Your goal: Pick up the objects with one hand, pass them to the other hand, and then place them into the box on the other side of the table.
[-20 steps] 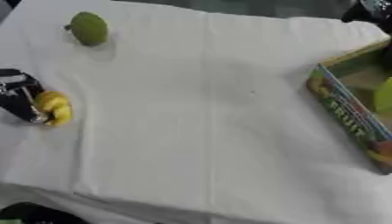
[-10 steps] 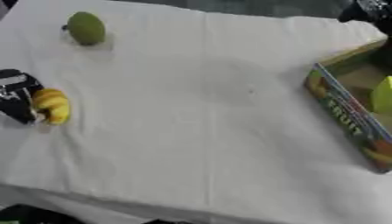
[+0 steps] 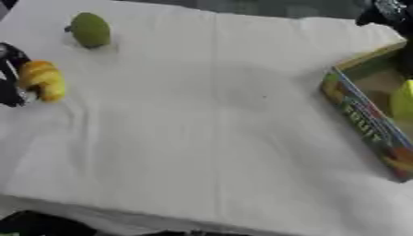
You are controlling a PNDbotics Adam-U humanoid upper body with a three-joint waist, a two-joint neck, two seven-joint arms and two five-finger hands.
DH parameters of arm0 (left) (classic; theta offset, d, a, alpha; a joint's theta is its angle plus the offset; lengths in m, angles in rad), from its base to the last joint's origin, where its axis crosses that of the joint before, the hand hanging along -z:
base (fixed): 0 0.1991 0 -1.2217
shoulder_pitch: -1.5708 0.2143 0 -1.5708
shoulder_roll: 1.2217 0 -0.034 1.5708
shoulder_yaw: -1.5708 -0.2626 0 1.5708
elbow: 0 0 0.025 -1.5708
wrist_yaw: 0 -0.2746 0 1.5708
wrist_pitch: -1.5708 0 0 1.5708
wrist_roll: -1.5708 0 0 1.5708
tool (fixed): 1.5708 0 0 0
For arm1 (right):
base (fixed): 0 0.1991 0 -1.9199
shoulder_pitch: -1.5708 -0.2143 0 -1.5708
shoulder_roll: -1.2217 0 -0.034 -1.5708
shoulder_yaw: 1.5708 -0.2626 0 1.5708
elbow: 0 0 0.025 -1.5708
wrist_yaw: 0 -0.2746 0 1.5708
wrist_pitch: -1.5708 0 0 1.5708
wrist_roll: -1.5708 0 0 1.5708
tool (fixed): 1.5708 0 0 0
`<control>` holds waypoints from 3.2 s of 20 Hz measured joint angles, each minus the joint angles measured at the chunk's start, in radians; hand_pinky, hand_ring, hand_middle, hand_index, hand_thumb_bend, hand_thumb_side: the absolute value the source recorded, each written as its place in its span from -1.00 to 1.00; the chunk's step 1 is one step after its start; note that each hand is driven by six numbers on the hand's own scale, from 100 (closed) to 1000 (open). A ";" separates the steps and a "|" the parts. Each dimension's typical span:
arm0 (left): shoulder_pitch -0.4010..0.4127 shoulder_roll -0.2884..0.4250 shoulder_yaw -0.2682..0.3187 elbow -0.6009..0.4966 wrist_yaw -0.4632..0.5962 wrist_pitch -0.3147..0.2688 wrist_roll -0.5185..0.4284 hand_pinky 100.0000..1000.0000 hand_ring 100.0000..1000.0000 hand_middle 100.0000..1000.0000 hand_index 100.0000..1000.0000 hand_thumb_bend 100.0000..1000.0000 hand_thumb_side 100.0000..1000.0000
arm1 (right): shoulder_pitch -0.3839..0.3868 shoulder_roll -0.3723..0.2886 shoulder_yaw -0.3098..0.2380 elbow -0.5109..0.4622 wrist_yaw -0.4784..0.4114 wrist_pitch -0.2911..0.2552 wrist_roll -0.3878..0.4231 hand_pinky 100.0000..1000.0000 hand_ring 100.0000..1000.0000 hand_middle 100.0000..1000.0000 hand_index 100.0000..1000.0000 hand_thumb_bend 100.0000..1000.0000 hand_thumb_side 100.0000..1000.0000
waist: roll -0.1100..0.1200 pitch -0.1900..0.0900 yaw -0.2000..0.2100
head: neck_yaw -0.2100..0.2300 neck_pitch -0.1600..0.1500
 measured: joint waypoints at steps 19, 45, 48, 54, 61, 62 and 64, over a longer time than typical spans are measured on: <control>-0.032 -0.166 -0.083 -0.192 0.198 0.061 0.299 -0.18 -0.04 -0.14 0.08 -1.00 -0.74 | -0.001 0.000 -0.013 0.000 -0.009 -0.007 -0.010 0.82 0.32 -0.03 0.61 -1.00 0.28 | 0.000 0.000 -0.013 | -0.072 -0.008; -0.028 -0.472 -0.169 -0.079 0.063 -0.089 0.433 -0.27 -0.05 -0.15 0.08 -1.00 -0.68 | -0.039 -0.003 0.016 -0.007 -0.010 -0.033 0.058 0.82 0.41 0.04 0.66 -1.00 0.27 | -0.003 -0.001 -0.049 | -0.200 -0.009; -0.025 -0.485 -0.175 -0.068 0.026 -0.115 0.443 -0.26 -0.05 -0.14 0.08 -1.00 -0.72 | -0.070 -0.023 0.058 -0.007 0.016 -0.048 0.155 0.82 0.45 0.10 0.68 -1.00 0.37 | -0.003 -0.001 -0.049 | -0.200 -0.009; -0.020 -0.496 -0.187 -0.053 -0.025 -0.152 0.444 -0.25 -0.04 -0.14 0.09 -1.00 -0.73 | -0.185 -0.063 0.165 -0.007 0.063 -0.080 0.383 0.86 0.54 0.20 0.72 -1.00 0.47 | -0.003 -0.001 -0.046 | -0.202 -0.006; -0.010 -0.504 -0.194 -0.043 -0.054 -0.183 0.438 -0.25 -0.04 -0.14 0.09 -1.00 -0.73 | -0.311 -0.063 0.264 -0.008 0.113 -0.083 0.544 0.86 0.56 0.22 0.72 -1.00 0.43 | -0.011 -0.003 -0.042 | -0.197 0.001; -0.009 -0.504 -0.194 -0.043 -0.055 -0.186 0.439 -0.25 -0.04 -0.14 0.09 -1.00 -0.74 | -0.322 -0.062 0.274 -0.008 0.120 -0.082 0.559 0.86 0.56 0.22 0.72 -1.00 0.33 | -0.012 -0.003 -0.042 | -0.193 0.001; -0.005 -0.504 -0.198 -0.043 -0.060 -0.193 0.440 -0.25 -0.04 -0.14 0.09 -1.00 -0.75 | -0.346 -0.059 0.292 -0.008 0.138 -0.083 0.584 0.84 0.55 0.21 0.70 -1.00 0.01 | -0.013 -0.004 -0.042 | -0.185 0.001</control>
